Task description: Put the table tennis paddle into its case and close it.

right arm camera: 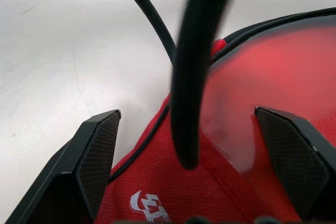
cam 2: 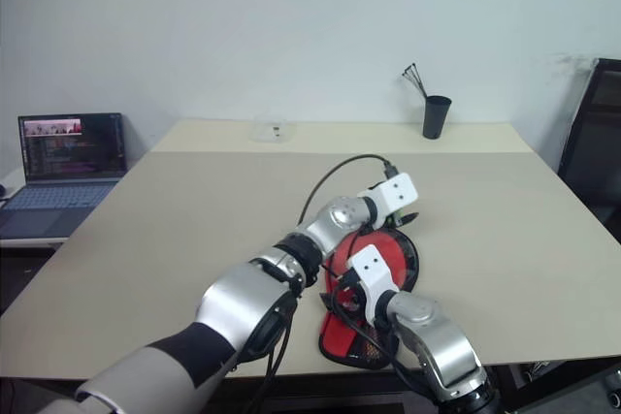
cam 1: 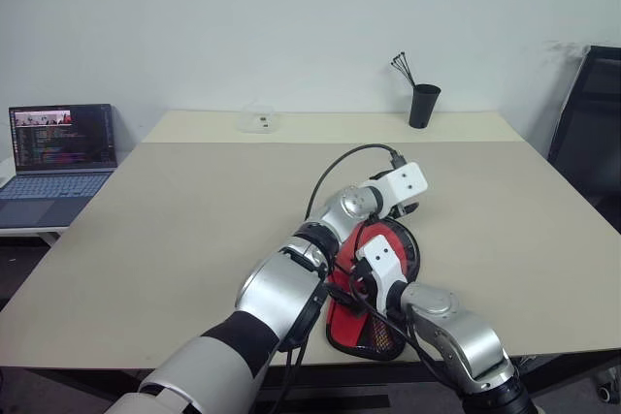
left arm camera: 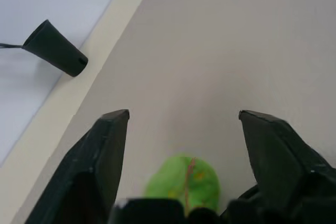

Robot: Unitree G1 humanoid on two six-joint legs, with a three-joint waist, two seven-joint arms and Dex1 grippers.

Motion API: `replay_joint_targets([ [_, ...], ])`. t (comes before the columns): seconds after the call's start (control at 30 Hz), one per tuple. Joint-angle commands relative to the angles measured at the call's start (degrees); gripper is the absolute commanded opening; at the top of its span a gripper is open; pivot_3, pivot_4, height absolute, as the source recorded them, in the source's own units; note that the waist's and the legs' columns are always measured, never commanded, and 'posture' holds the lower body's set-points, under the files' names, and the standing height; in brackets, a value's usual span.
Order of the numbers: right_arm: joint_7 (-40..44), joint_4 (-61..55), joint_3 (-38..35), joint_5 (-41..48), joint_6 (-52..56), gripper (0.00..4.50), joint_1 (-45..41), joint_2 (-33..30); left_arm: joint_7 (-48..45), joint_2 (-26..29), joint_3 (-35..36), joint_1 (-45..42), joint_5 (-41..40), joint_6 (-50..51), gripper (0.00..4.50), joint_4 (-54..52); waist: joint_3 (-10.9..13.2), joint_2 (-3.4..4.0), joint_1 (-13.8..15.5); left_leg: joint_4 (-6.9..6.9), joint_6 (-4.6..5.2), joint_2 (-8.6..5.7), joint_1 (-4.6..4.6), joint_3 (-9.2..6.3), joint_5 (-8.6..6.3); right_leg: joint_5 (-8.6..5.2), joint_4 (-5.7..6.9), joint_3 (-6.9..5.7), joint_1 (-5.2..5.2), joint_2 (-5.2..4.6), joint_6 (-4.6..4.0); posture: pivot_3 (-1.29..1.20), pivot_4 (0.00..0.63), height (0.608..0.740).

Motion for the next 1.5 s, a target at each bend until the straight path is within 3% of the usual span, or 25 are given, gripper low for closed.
replay_joint_targets([
  [0.03,1.46,0.88,-0.96,2.22,4.08,4.5,1.38,-0.97,-3.29,2.49,4.25,0.26,-5.08,-2.86,3.45,-3.63,0.0,0.0,0.01,0.0,0.0,0.0,0.0,-0.01,0.0,0.0,0.01,-0.01,0.0,0.0,0.0,0.0,0.15,0.74],
  [0.17,4.26,-4.18,-3.82,5.61,5.71,4.5,1.55,-3.51,-12.34,6.13,9.32,2.54,-11.92,-5.06,3.45,-6.43,0.0,0.0,0.04,0.0,0.0,0.0,-0.01,0.01,0.0,0.0,0.02,-0.01,-0.01,0.0,0.0,0.0,0.15,0.74],
  [0.27,7.83,-8.14,-8.18,9.84,6.35,4.5,0.85,-7.05,-24.98,9.94,12.98,7.21,-18.96,-4.42,3.45,-11.8,0.01,0.02,-0.01,0.0,0.0,0.0,-0.02,0.04,0.0,0.0,0.03,0.0,-0.02,0.0,-0.01,0.0,0.15,0.74],
  [0.33,9.97,-8.63,-11.6,12.62,6.34,4.5,-0.79,-9.21,-31.96,12.66,14.73,10.94,-23.36,-1.31,3.45,-16.86,0.04,0.05,-0.18,0.01,-0.01,0.02,-0.02,0.04,0.0,0.0,0.05,-0.01,-0.04,0.02,-0.01,0.0,0.15,0.74],
  [0.47,12.55,-3.52,-18.96,17.19,6.59,4.5,-6.16,-12.23,-37.41,18.8,15.91,19.61,-28.47,5.88,3.45,-29.36,0.06,0.07,-0.99,0.02,-0.01,0.06,0.02,0.03,0.01,0.0,0.15,0.05,-0.06,0.06,-0.02,0.0,0.15,0.74],
  [0.6,12.21,4.14,-21.45,16.4,3.49,4.5,-10.49,-14.15,-39.3,23.18,16.25,27.12,-32.75,14.81,3.45,-42.08,0.06,0.07,-1.01,0.02,0.0,0.08,0.01,-0.04,0.01,0.0,0.15,0.12,-0.04,0.06,-0.02,0.0,0.15,0.74],
  [0.8,11.2,25.83,-20.78,10.83,-7.2,4.5,-18.18,-13.96,-37.68,30.46,19.1,41.77,-40.75,29.95,3.45,-64.28,0.07,0.1,-1.23,0.01,0.0,0.1,0.05,0.03,0.01,0.0,0.17,0.26,-0.06,0.06,-0.03,0.0,0.15,0.74],
  [1.07,11.8,50.65,-21.14,7.59,-20.21,4.5,-26.6,-7.99,-32.26,32.5,19.5,50.44,-44.05,36.38,3.45,-76.7,0.09,0.12,-0.95,0.04,0.0,0.1,0.06,0.04,0.01,0.0,0.21,0.29,-0.04,0.06,-0.04,0.0,0.15,0.74],
  [1.23,15.35,59.44,-19.75,6.12,-24.39,4.5,-28.93,-6.99,-30.58,33.49,19.35,51.79,-45.07,37.74,3.45,-79.26,0.09,0.13,-1.02,0.02,0.0,0.12,0.05,0.03,0.01,0.01,0.19,0.3,-0.05,0.06,-0.05,0.0,0.15,0.74],
  [1.33,17.96,62.57,-19.29,5.27,-26.31,3.91,-29.88,-6.84,-30.25,34.17,19.43,51.96,-45.45,38.01,3.49,-79.65,0.09,0.13,-1.07,0.03,0.0,0.12,0.16,0.06,0.01,0.01,0.26,0.33,0.0,0.06,-0.05,0.0,0.15,0.74],
  [1.5,22.04,62.84,-18.61,5.21,-27.21,2.13,-30.19,-5.63,-29.96,35.14,19.13,52.17,-46.03,38.34,3.49,-80.18,0.1,0.13,-1.19,0.01,0.0,0.15,0.18,0.07,0.01,0.0,0.27,0.34,-0.01,0.09,-0.06,0.0,0.15,0.74],
])
